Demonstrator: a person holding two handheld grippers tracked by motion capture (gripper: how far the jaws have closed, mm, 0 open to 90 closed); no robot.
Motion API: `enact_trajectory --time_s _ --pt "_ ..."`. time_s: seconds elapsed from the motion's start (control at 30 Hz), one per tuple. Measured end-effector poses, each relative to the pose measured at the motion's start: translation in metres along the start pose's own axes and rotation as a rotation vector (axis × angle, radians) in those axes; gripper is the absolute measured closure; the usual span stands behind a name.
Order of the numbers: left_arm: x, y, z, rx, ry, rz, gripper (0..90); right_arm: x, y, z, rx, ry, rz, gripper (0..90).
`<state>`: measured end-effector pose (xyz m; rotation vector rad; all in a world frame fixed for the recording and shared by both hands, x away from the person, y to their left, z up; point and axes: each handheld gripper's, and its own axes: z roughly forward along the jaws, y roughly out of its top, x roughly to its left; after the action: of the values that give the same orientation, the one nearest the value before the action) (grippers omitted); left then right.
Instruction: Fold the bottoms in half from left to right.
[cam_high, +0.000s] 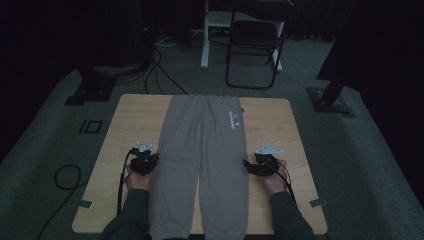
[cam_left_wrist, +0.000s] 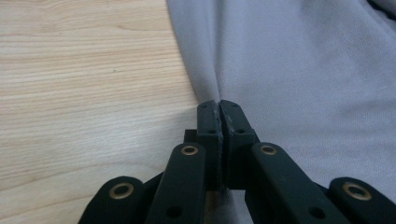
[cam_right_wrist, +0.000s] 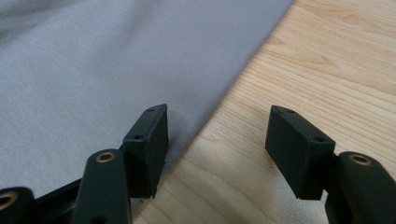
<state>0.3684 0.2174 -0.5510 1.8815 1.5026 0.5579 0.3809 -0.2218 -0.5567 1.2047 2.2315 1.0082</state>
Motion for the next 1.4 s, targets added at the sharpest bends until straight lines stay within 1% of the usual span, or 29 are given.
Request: enact_trajectory --time_s 0.07,0.2,0.23,0.37,0.57,0.7,0.8,0.9,0.93,0.97,1.07,1.23,1.4 --pt "0.001 0.0 0.0 -0.002 0.017 -0.003 88.1 -0.001 0.0 0.0 0.001 -0.001 0.005 39.4" --pt "0.002 0.0 0.0 -0.01 0.003 -0.001 88.5 -0.004 -0.001 -0.001 0.002 -0.005 0.007 39.3" --pt "0.002 0.0 -0.001 -0.014 0.0 -0.001 88.5 -0.005 -0.001 -0.001 0.002 -0.004 0.013 39.3" --pt "0.0 0.003 -0.004 -0.038 -0.015 0.009 88.5 -0.007 -0.002 -0.002 0.002 -0.011 0.013 39.1" --pt "-0.004 0.008 -0.011 -0.068 -0.066 0.008 88.5 -0.01 -0.003 -0.003 0.003 -0.009 0.019 38.3" --pt "-0.008 0.012 -0.015 -0.089 -0.092 0.031 88.5 -0.013 -0.004 -0.004 0.004 -0.015 0.027 38.2" --pt "-0.009 0.016 -0.019 -0.102 -0.111 0.03 88.5 -0.017 -0.005 -0.005 0.009 -0.024 0.044 38.1" --pt "-0.012 0.02 -0.022 -0.116 -0.132 0.038 88.5 -0.021 -0.006 -0.006 0.01 -0.032 0.052 38.1" --pt "-0.012 0.02 -0.022 -0.116 -0.132 0.038 88.5 -0.021 -0.006 -0.006 0.01 -0.032 0.052 38.1" --pt "-0.017 0.024 -0.024 -0.122 -0.144 0.055 88.5 -0.021 -0.006 -0.007 0.01 -0.034 0.057 38.1" --pt "-0.022 0.03 -0.026 -0.127 -0.159 0.074 88.5 -0.024 -0.007 -0.007 0.009 -0.035 0.058 38.0" --pt "-0.034 0.039 -0.027 -0.139 -0.195 0.092 88.6 -0.026 -0.007 -0.007 0.008 -0.032 0.059 37.9" --pt "-0.049 0.049 -0.025 -0.144 -0.225 0.129 88.6 -0.027 -0.007 -0.008 0.01 -0.032 0.065 37.7"
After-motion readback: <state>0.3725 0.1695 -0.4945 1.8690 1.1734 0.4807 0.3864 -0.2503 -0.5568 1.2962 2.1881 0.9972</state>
